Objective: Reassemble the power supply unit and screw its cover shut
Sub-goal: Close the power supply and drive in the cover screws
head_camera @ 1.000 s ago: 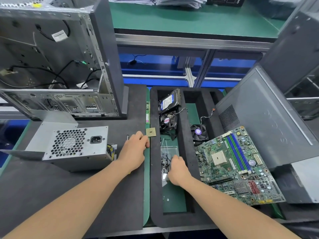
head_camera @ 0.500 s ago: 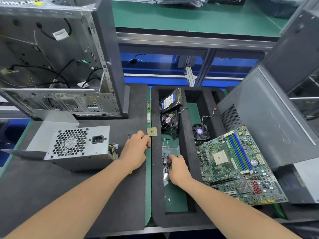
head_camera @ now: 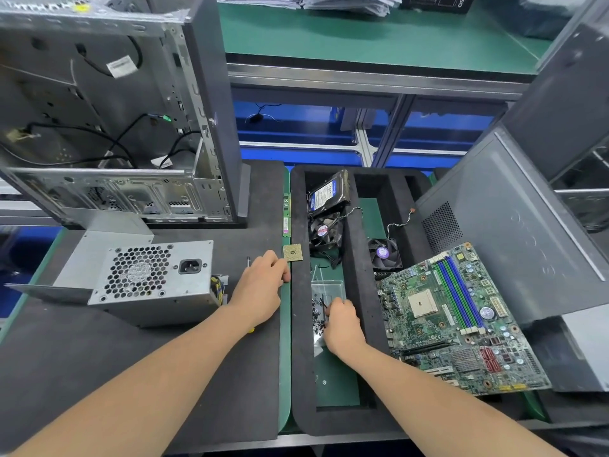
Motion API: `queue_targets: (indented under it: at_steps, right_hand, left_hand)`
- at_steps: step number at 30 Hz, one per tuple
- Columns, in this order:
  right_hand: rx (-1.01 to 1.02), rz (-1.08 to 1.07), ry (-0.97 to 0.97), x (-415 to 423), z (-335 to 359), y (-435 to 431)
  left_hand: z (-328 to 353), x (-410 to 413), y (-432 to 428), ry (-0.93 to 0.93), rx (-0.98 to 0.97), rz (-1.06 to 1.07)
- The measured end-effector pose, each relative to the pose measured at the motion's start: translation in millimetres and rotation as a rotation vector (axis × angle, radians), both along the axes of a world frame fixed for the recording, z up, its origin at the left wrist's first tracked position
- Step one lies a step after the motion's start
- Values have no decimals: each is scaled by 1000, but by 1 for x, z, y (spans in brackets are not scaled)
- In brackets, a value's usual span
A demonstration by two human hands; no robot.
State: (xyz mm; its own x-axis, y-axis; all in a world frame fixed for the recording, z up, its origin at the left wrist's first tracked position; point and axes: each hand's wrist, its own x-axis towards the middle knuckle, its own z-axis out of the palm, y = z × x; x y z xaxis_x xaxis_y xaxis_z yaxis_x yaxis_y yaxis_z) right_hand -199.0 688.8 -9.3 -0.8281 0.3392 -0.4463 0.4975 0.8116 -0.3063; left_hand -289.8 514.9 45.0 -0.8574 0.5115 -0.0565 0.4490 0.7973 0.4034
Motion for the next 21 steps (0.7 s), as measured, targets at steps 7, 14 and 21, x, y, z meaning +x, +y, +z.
queue_targets:
  at_steps: [7, 14, 21]
  right_hand:
    - [63, -5, -28, -1, 4, -3]
    - [-63, -75, 193, -22, 28, -2]
    - [-374, -218, 621, -91, 124, -34]
  left_hand:
    - [2, 1, 0, -14, -2, 11]
    - [23, 3, 6, -69, -120, -16]
    - [124, -14, -16, 2, 273, -58]
